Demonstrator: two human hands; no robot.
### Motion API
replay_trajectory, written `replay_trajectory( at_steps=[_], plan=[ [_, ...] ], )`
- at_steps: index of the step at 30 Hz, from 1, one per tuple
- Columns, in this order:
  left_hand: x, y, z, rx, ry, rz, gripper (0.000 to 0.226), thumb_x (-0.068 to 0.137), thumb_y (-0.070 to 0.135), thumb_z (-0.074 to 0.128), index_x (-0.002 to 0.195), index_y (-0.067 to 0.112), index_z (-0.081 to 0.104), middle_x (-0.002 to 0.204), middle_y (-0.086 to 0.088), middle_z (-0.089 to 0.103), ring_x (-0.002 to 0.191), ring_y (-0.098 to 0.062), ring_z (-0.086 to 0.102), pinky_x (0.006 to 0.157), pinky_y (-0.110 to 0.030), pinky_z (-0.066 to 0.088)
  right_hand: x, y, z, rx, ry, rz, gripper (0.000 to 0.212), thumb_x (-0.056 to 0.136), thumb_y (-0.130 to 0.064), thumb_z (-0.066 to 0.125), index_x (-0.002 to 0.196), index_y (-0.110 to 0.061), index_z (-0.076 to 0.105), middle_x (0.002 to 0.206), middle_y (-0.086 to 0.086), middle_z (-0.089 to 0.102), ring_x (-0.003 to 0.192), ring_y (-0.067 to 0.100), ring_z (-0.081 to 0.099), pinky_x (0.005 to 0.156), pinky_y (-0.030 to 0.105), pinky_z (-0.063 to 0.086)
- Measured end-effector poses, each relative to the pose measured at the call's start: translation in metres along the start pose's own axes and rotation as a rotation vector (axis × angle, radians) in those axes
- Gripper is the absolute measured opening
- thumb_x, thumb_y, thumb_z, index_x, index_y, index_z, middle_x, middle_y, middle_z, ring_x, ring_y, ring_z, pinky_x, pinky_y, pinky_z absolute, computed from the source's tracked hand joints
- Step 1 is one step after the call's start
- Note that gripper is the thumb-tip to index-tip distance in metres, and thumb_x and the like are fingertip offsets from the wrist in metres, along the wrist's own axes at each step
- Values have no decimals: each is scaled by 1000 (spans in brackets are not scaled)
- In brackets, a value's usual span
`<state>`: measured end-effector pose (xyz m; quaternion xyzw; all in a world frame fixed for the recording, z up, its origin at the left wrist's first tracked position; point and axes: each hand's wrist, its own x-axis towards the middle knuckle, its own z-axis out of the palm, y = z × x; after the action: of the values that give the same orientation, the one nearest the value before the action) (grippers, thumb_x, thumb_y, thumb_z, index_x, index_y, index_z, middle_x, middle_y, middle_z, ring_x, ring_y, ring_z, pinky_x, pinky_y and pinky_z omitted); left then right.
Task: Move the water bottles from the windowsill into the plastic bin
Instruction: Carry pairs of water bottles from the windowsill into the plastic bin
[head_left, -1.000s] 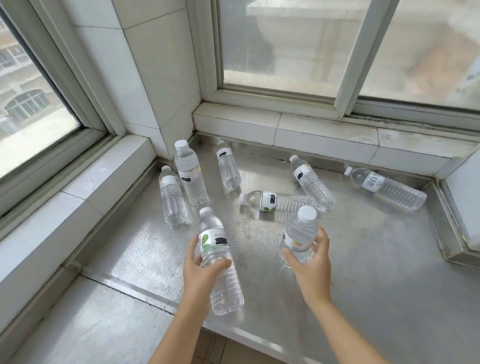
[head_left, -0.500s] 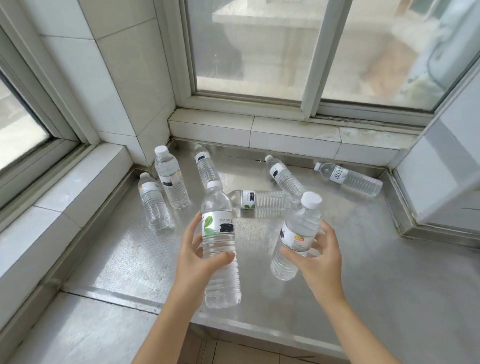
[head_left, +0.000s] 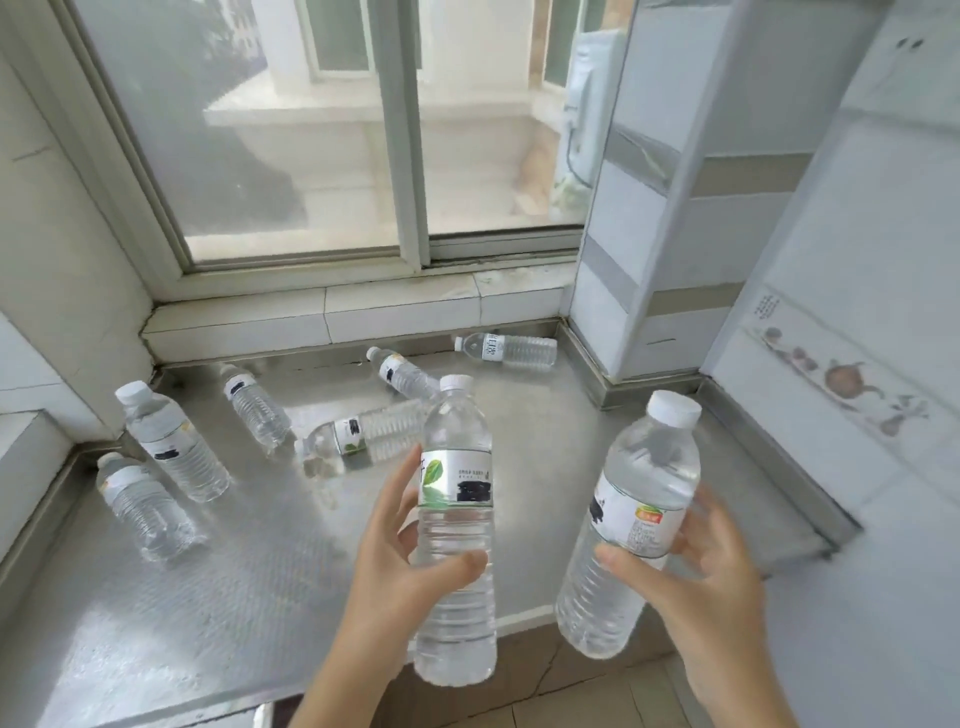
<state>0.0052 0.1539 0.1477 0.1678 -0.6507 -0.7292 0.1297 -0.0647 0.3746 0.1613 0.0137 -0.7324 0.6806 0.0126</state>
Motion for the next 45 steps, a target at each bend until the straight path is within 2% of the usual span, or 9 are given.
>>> replay_trajectory(
  at_steps=[4, 8, 17, 25, 28, 32, 37, 41, 45],
  plan=[
    [-28, -1, 46, 5, -127, 7, 104, 40, 21, 91, 131, 56, 52, 123, 14, 68, 110, -8, 68, 95, -51, 54, -35, 0, -64, 20, 155, 20, 78, 39, -15, 86, 109, -40, 61, 97, -5, 74, 85, 15, 68, 82, 45, 53],
    [-66, -9, 95, 13, -271, 23, 99, 38, 19, 88, 124, 59, 57, 121, 17, 70, 110, -15, 69, 93, -51, 55, -80, 0, -125, -8, 278, 30, 78, 41, -14, 88, 109, -41, 61, 96, -3, 74, 87, 24, 67, 86, 53, 52],
    [-199, -22, 191, -52, -631, 3, 101, 40, 16, 88, 132, 43, 56, 113, 3, 74, 103, -18, 71, 76, -32, 59, -235, -9, -255, -27, 576, 77, 82, 49, -2, 92, 116, -37, 60, 97, -3, 74, 82, 19, 67, 82, 49, 54],
    [-325, -28, 277, -111, -974, -30, 103, 45, 13, 89, 136, 43, 53, 128, 3, 69, 115, -22, 67, 94, -52, 54, -377, -25, -350, -12, 814, 68, 79, 51, -3, 90, 116, -37, 62, 93, -5, 75, 85, 19, 64, 76, 40, 53],
    [-366, -26, 310, -86, -1117, -11, 101, 42, 16, 88, 132, 49, 55, 124, 9, 69, 113, -16, 67, 92, -44, 55, -421, -34, -376, -27, 923, 52, 74, 48, -13, 87, 109, -46, 64, 93, -7, 75, 81, 10, 64, 85, 44, 52],
    [-416, -25, 356, -71, -1297, 15, 100, 38, 18, 86, 127, 53, 58, 119, 10, 71, 106, -15, 70, 78, -32, 59, -474, -33, -413, -34, 1085, 56, 77, 53, -10, 91, 115, -43, 62, 95, -4, 76, 95, 29, 64, 93, 56, 47],
    [-472, -34, 419, -81, -1490, -46, 99, 38, 12, 88, 124, 53, 60, 123, 3, 71, 109, -25, 69, 82, -46, 60, -526, -34, -456, -71, 1329, 81, 75, 56, -4, 87, 115, -42, 62, 90, -7, 76, 91, 28, 65, 87, 47, 52],
    [-517, -43, 479, -119, -1631, -104, 92, 35, 8, 86, 113, 53, 67, 120, 7, 73, 106, -22, 71, 80, -40, 58, -558, -30, -500, -84, 1478, 110, 78, 55, -2, 87, 117, -40, 61, 89, -6, 75, 82, 28, 63, 82, 46, 54],
    [-562, -56, 551, -119, -1758, -118, 104, 34, 8, 89, 127, 42, 61, 125, 6, 70, 110, -23, 69, 81, -39, 58, -577, -26, -557, -130, 1633, 123, 73, 55, 0, 87, 110, -43, 63, 87, -7, 75, 79, 23, 64, 79, 45, 54]
  ],
)
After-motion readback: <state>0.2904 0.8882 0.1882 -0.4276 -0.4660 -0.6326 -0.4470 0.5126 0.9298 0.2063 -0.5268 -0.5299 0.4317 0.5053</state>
